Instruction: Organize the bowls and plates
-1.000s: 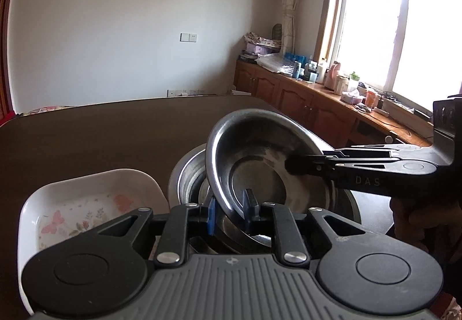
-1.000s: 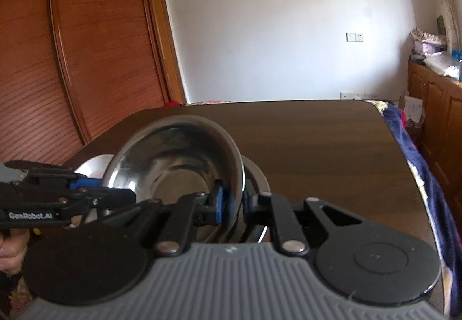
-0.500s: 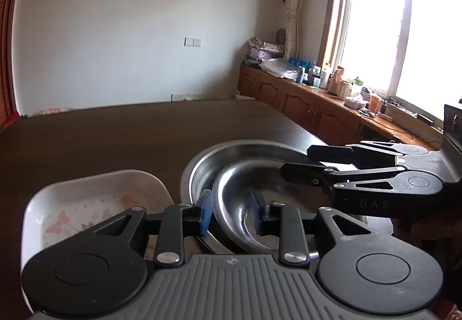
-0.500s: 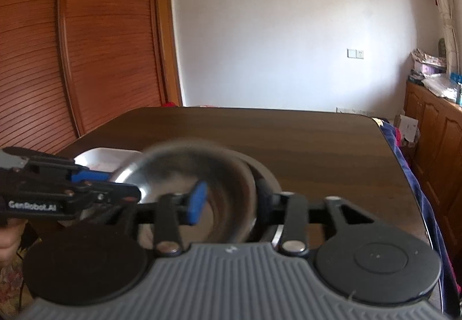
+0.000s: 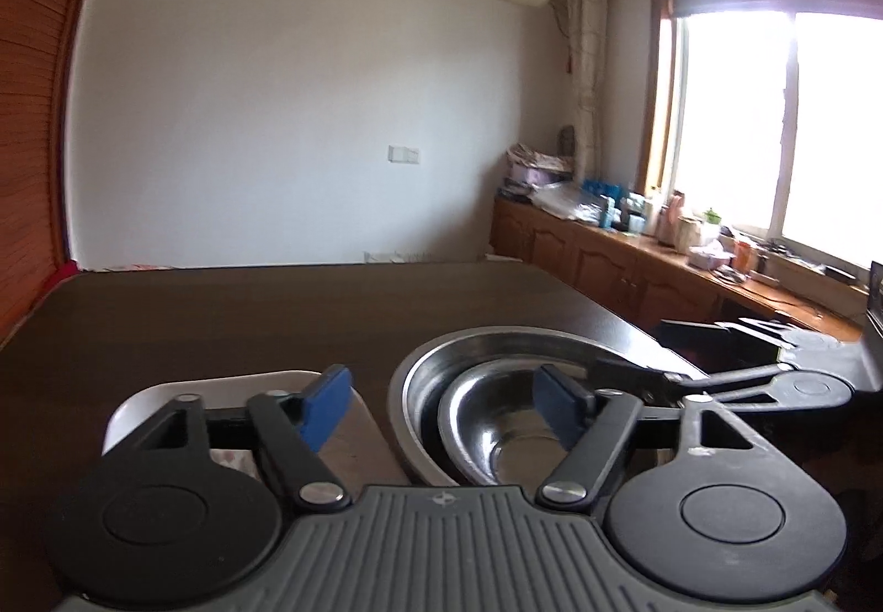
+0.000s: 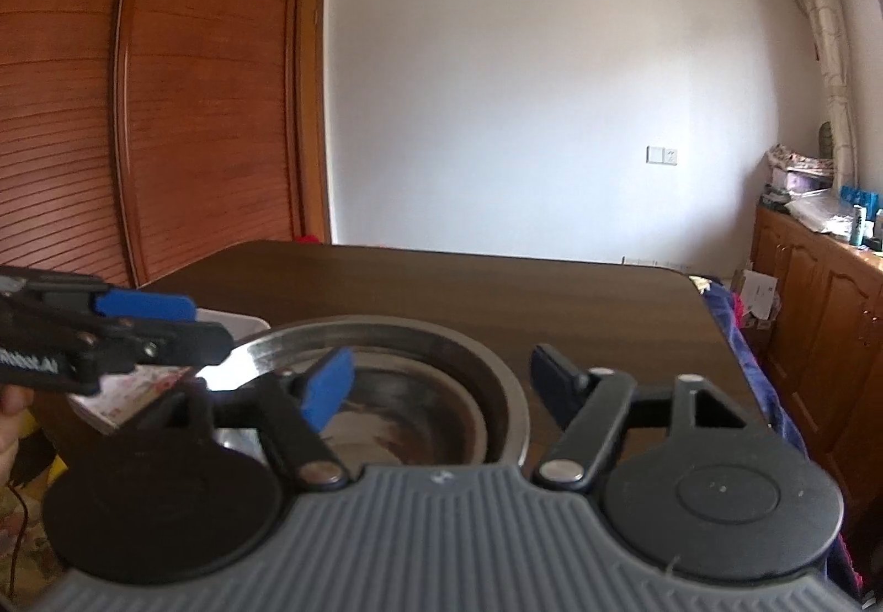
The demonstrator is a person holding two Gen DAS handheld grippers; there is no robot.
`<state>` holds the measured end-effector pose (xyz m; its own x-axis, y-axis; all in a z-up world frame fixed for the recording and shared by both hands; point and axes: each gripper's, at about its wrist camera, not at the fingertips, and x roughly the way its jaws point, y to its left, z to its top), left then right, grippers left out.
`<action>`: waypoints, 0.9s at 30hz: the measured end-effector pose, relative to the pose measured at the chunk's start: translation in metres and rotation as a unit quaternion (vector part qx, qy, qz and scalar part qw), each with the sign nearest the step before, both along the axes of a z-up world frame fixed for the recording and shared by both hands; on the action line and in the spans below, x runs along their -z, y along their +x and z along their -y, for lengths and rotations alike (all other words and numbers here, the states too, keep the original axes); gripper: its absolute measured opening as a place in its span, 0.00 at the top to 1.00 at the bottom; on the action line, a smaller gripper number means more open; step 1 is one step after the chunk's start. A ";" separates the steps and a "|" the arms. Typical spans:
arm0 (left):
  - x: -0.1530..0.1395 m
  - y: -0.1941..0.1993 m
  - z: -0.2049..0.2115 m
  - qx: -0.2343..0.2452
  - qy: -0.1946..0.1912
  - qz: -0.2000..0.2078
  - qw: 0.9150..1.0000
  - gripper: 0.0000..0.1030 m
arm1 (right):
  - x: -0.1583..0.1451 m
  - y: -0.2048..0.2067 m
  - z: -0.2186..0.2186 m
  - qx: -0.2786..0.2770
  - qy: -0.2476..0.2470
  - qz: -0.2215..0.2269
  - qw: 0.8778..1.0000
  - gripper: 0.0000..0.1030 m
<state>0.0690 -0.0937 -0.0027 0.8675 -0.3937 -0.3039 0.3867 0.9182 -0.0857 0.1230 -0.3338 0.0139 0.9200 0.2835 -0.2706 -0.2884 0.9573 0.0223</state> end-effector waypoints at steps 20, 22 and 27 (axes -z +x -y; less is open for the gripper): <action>0.023 -0.002 0.006 0.001 -0.006 -0.012 1.000 0.05 | 0.031 -0.002 0.003 0.022 0.045 0.015 0.999 0.04; 0.024 -0.002 0.006 0.003 -0.008 -0.015 1.000 0.07 | 0.031 -0.001 0.004 0.019 0.049 0.015 0.998 0.04; 0.025 -0.003 0.011 0.006 -0.007 -0.021 1.000 0.08 | 0.034 -0.001 0.005 0.015 0.056 0.012 0.998 0.04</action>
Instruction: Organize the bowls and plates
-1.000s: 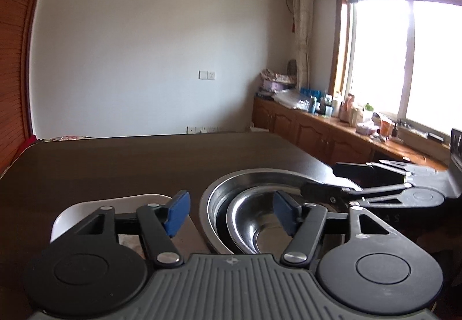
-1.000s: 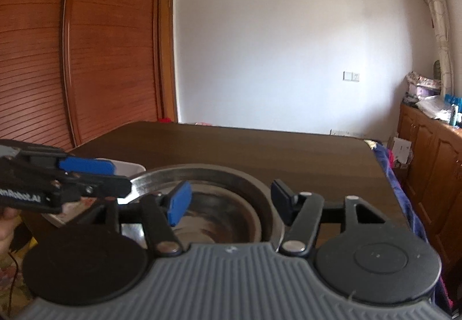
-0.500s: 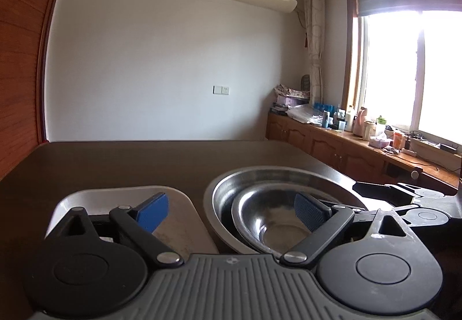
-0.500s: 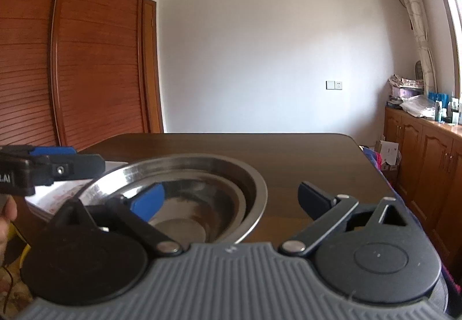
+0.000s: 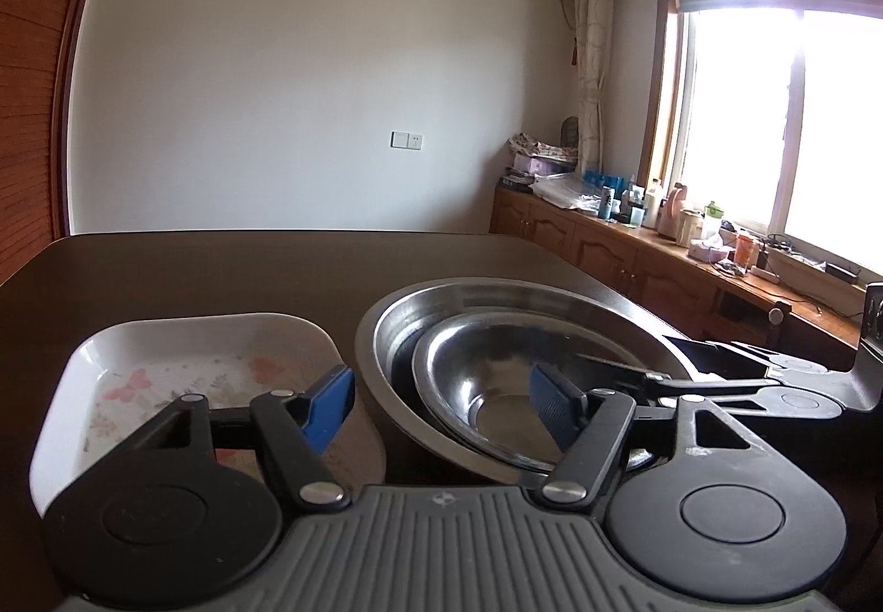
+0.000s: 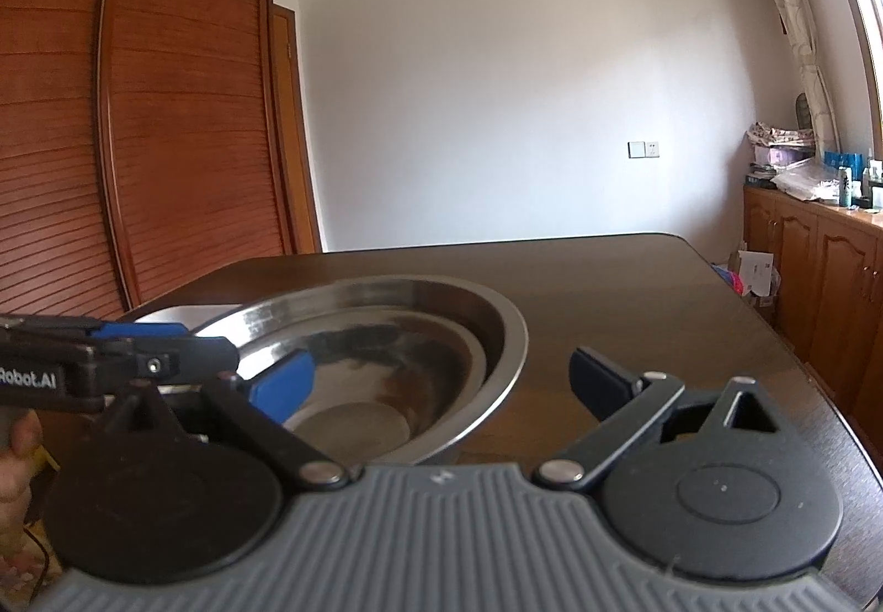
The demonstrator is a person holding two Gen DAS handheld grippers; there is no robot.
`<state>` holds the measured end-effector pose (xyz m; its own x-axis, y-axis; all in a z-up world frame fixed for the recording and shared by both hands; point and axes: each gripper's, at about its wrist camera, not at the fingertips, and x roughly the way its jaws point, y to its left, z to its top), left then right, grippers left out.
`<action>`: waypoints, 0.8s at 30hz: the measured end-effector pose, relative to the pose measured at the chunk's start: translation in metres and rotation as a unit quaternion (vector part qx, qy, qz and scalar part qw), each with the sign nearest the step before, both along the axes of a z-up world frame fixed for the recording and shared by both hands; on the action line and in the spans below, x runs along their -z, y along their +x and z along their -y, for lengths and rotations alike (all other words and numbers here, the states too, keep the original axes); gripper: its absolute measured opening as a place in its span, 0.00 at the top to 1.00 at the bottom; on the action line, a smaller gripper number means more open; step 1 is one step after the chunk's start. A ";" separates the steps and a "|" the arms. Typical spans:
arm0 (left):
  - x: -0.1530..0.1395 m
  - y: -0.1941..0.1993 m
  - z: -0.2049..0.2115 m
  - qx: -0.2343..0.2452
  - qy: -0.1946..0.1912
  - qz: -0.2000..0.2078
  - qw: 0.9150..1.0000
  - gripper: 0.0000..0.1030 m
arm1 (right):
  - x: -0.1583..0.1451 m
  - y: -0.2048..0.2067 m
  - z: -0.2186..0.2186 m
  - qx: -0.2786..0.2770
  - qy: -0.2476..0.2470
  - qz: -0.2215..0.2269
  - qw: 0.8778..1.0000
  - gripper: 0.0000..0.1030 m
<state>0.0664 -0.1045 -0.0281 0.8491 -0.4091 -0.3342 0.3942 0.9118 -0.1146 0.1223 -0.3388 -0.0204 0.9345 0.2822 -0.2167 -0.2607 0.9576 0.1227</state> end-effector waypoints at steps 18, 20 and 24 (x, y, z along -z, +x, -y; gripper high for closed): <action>0.002 0.000 0.005 -0.001 0.003 -0.009 1.000 0.26 | 0.005 -0.001 0.001 -0.005 0.032 -0.011 0.999 0.40; 0.001 -0.001 0.005 -0.001 0.003 -0.006 1.000 0.27 | 0.004 -0.002 0.001 0.004 0.031 -0.011 0.999 0.45; 0.000 -0.003 0.006 0.002 0.005 -0.004 1.000 0.28 | 0.005 -0.002 0.007 0.010 0.048 -0.015 0.999 0.56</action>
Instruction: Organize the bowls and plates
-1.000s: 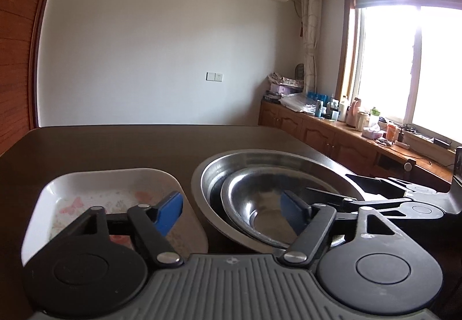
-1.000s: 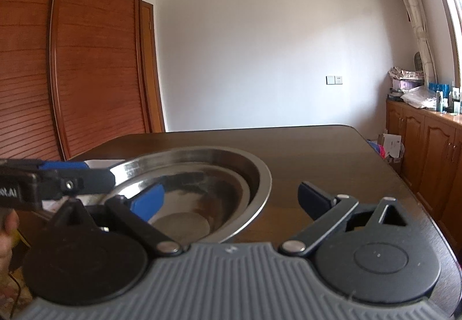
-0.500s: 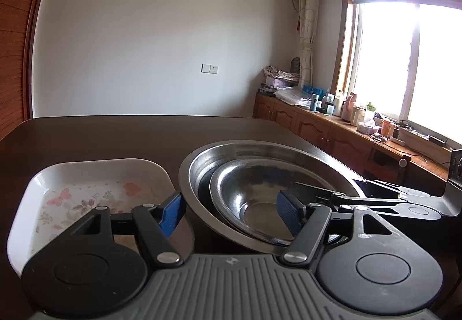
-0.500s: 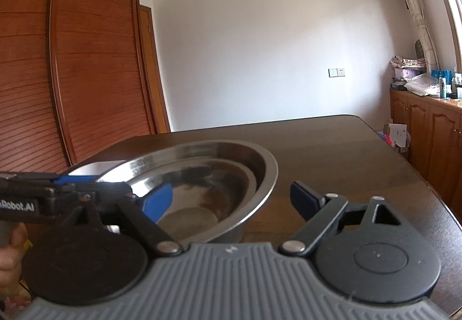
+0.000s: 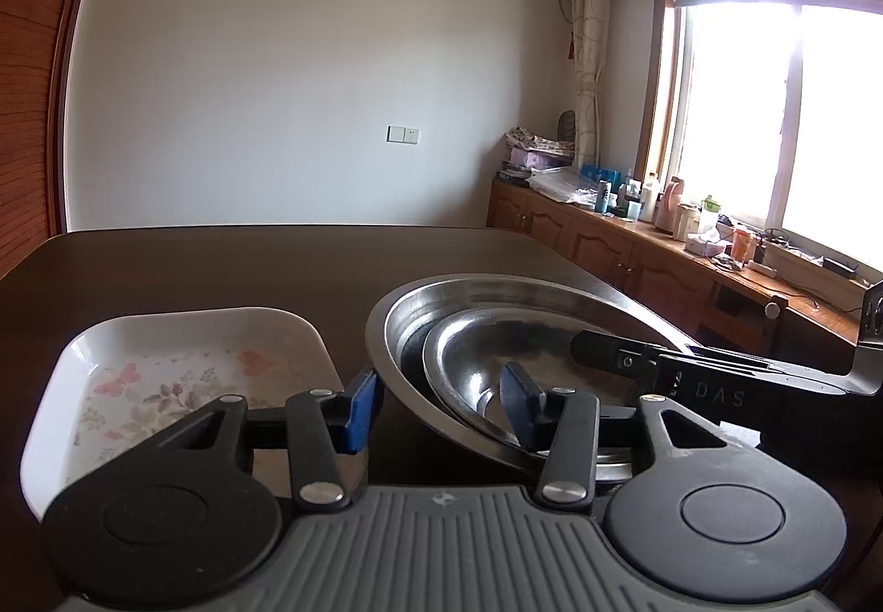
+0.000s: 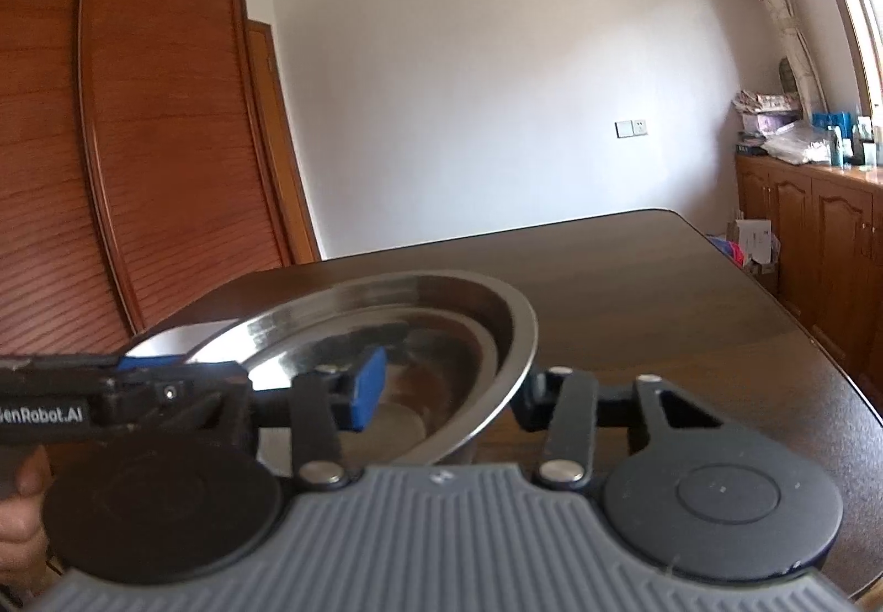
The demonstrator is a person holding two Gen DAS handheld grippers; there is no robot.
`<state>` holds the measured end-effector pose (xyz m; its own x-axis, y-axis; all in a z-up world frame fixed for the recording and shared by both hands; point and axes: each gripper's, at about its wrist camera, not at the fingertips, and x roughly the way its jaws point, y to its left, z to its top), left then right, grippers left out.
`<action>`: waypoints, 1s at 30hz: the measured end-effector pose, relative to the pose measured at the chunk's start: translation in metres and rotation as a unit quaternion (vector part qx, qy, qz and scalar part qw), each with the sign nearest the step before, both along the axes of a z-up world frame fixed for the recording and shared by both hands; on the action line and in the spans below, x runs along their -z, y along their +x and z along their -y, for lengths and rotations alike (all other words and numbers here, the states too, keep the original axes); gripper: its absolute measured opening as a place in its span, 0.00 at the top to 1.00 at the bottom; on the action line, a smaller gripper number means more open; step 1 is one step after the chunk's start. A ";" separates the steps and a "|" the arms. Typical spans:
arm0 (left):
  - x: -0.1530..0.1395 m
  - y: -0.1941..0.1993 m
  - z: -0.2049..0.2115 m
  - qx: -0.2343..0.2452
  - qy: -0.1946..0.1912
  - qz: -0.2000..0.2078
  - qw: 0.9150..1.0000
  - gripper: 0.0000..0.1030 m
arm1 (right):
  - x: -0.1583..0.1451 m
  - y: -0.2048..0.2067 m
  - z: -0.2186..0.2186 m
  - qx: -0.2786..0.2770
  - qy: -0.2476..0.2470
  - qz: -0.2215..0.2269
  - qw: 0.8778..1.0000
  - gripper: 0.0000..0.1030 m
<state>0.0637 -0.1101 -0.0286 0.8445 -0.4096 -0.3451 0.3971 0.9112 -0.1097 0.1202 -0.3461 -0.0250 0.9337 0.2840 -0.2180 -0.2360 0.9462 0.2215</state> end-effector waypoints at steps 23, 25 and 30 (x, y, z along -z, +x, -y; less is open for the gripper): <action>-0.016 -0.013 -0.024 -0.004 -0.006 0.038 0.999 0.28 | -0.014 -0.006 0.003 -0.011 0.019 0.035 0.999 0.59; -0.019 -0.016 -0.031 -0.008 -0.007 0.041 0.999 0.28 | -0.017 -0.005 0.000 -0.017 0.018 0.039 0.999 0.59; -0.025 -0.019 -0.047 -0.024 -0.007 0.046 0.999 0.28 | -0.021 -0.004 -0.011 -0.030 0.013 0.047 0.998 0.59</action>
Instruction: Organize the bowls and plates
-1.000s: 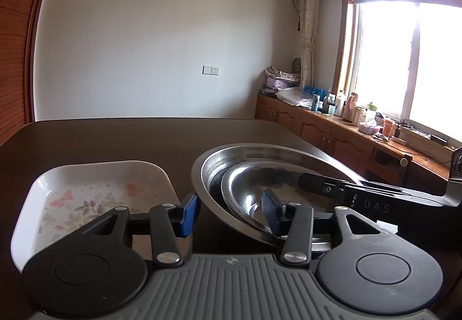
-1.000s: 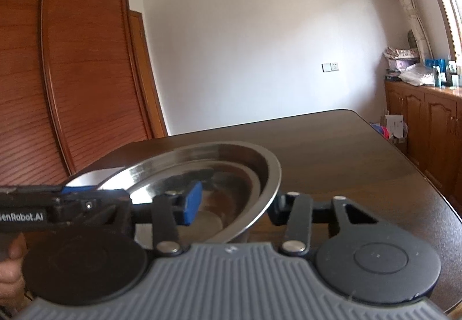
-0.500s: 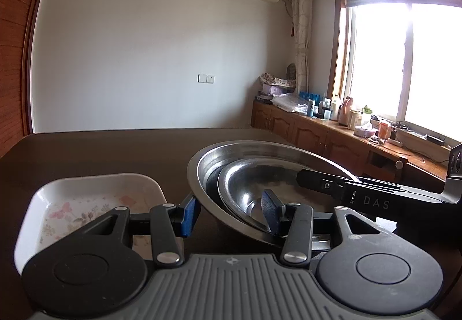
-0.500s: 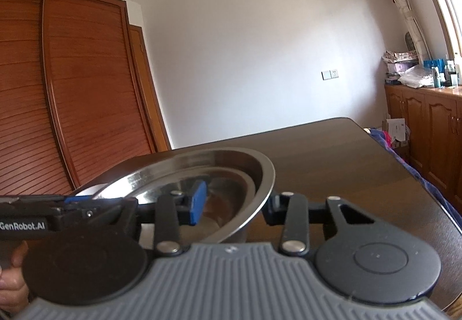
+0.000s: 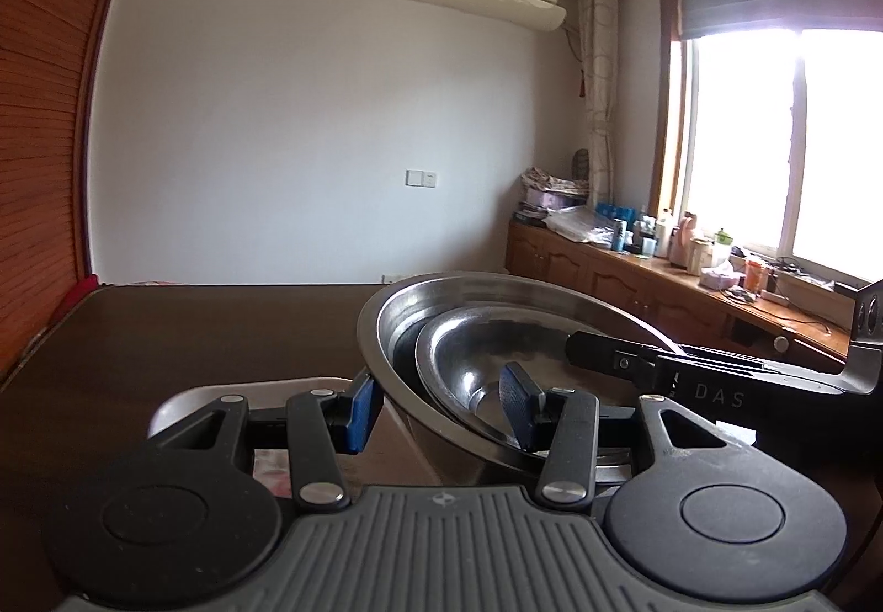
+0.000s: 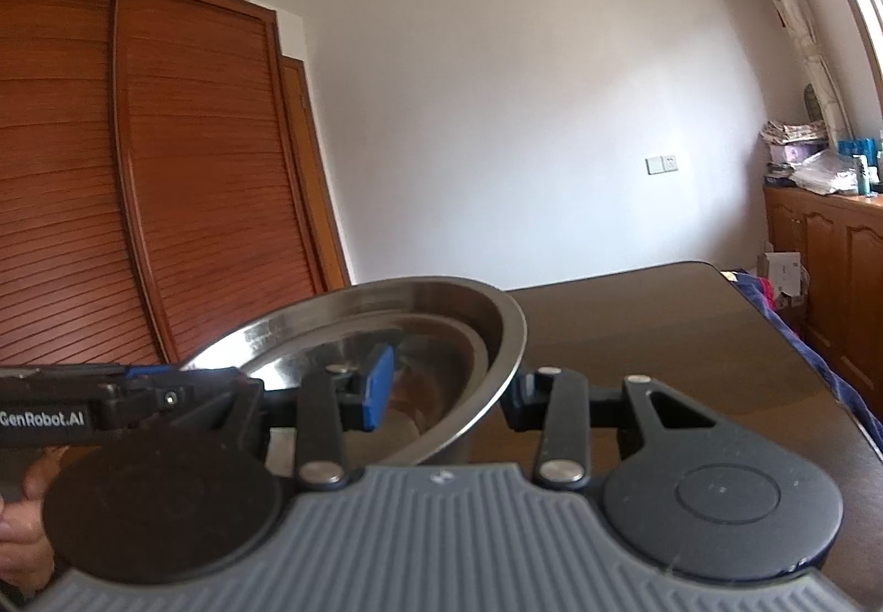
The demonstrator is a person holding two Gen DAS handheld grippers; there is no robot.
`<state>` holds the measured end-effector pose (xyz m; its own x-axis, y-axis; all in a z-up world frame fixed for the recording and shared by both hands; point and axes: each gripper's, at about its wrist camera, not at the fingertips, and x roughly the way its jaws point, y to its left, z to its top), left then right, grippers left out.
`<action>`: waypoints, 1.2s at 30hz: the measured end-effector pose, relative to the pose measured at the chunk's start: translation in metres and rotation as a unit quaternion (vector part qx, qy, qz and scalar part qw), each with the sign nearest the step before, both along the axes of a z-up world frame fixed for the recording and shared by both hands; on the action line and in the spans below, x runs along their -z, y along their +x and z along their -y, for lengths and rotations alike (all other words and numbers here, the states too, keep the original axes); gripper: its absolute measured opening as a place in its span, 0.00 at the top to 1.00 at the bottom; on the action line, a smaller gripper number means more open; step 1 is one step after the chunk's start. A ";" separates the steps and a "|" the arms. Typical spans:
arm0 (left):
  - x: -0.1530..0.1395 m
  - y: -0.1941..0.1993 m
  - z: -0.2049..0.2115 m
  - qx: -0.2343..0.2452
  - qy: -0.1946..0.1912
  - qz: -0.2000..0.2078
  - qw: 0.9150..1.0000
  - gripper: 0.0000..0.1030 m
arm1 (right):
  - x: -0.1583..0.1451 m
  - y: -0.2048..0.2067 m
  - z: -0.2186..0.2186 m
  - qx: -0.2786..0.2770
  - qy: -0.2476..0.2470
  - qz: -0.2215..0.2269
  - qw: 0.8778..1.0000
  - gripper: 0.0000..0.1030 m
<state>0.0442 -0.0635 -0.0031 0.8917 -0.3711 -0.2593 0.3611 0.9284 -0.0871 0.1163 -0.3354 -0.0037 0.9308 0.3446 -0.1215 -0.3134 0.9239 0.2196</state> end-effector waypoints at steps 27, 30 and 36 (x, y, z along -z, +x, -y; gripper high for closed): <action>0.001 0.001 -0.067 -0.088 0.002 -0.019 0.996 0.29 | -0.003 0.024 -0.076 -0.088 -0.017 -0.011 0.996 0.59; 0.004 0.003 -0.069 -0.089 -0.001 -0.024 0.996 0.29 | -0.001 0.026 -0.078 -0.090 -0.020 -0.017 0.996 0.59; 0.006 0.010 -0.068 -0.090 -0.005 -0.036 0.995 0.29 | 0.002 0.028 -0.082 -0.091 -0.024 -0.027 0.995 0.59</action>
<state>0.0540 0.0045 -0.0096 0.9232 -0.2099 -0.3219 0.1814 0.9765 -0.1166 0.1446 -0.2536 -0.0057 0.8457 0.4987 -0.1898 -0.4647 0.8632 0.1975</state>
